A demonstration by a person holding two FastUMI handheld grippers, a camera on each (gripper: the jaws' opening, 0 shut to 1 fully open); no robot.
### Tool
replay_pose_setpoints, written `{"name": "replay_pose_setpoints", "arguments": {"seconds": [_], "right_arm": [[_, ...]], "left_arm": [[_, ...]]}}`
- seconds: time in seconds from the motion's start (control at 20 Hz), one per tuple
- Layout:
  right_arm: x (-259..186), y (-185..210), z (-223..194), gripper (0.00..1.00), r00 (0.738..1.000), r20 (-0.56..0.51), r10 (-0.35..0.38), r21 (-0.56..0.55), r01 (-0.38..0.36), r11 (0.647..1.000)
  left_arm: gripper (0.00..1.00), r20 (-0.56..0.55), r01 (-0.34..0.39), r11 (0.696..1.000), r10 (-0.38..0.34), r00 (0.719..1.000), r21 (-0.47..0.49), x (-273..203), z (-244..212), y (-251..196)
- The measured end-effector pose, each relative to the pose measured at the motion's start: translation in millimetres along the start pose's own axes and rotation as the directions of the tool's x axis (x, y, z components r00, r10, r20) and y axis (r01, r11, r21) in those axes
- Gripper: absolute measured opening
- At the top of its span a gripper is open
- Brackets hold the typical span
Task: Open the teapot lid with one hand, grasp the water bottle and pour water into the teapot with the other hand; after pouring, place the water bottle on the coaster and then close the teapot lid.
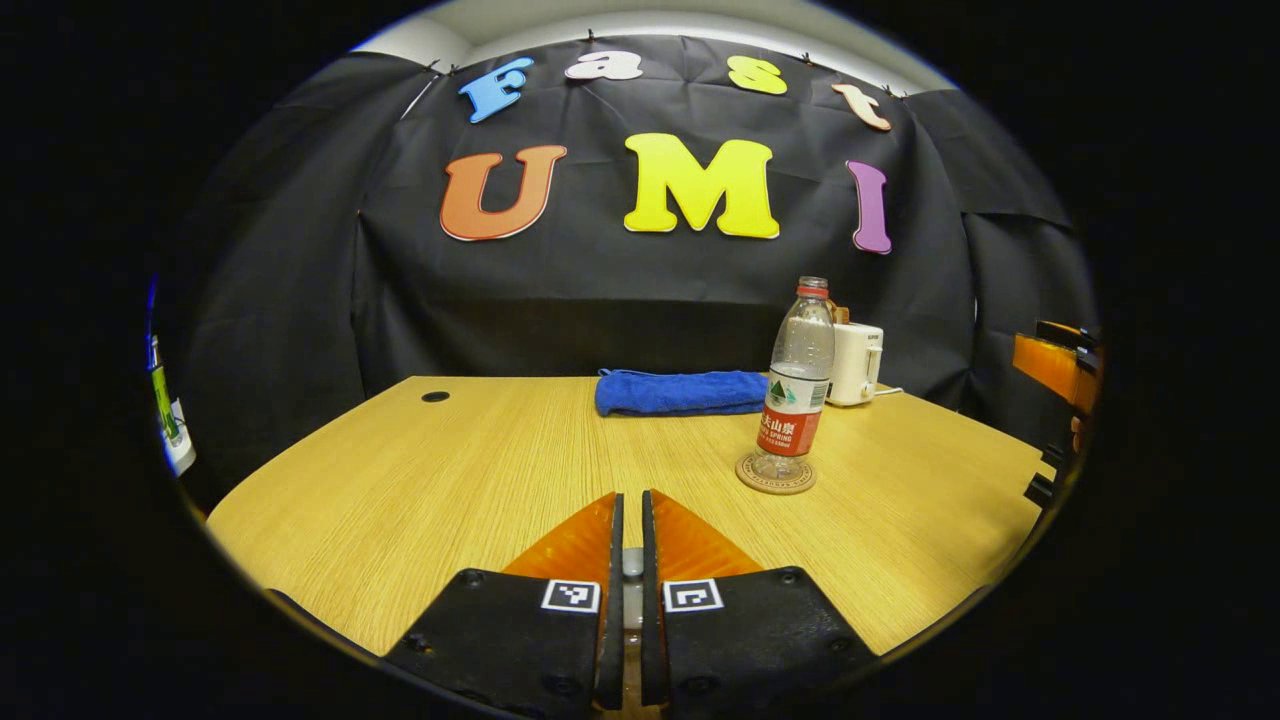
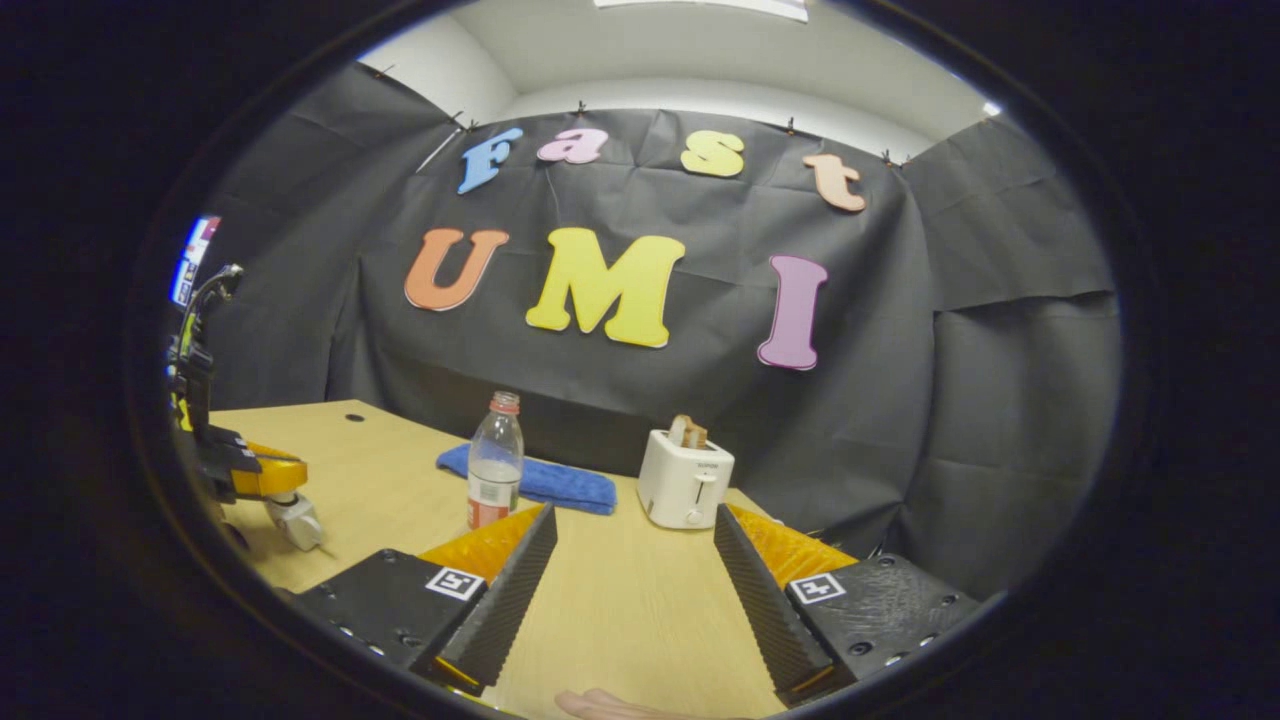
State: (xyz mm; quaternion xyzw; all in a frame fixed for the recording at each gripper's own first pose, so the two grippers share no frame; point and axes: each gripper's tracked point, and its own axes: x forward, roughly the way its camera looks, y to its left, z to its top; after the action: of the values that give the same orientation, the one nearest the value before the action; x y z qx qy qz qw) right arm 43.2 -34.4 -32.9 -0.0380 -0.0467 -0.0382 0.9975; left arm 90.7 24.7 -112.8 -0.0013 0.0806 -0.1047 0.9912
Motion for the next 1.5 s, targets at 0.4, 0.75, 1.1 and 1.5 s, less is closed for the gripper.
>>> {"name": "replay_pose_setpoints", "arguments": {"seconds": [0.4,0.75,1.1,1.5], "right_arm": [[2.3,3.4,-6.5,0.98,1.0,-0.021,0.003,-0.015,-0.004,1.0],[5.3,4.3,-14.0,0.95,0.999,-0.047,0.004,-0.019,-0.005,1.0],[5.1,3.1,-11.2,0.95,0.999,-0.033,0.0,-0.035,-0.001,0.999],[-4.3,12.5,-7.8,0.95,0.997,-0.056,0.056,-0.002,-0.056,0.998]], "left_arm": [[0.1,0.012,-0.006,1.0,0.006,1.0,-0.006,4.3,1.2,-1.3],[0.13,-0.007,-0.016,0.999,0.016,1.0,0.032,7.5,-6.0,-9.4],[0.34,-0.05,0.014,0.999,-0.016,0.999,-0.039,4.7,-7.0,-17.8],[0.66,-0.023,-0.041,0.998,0.042,0.999,0.038,-11.1,15.1,-21.2]]}}
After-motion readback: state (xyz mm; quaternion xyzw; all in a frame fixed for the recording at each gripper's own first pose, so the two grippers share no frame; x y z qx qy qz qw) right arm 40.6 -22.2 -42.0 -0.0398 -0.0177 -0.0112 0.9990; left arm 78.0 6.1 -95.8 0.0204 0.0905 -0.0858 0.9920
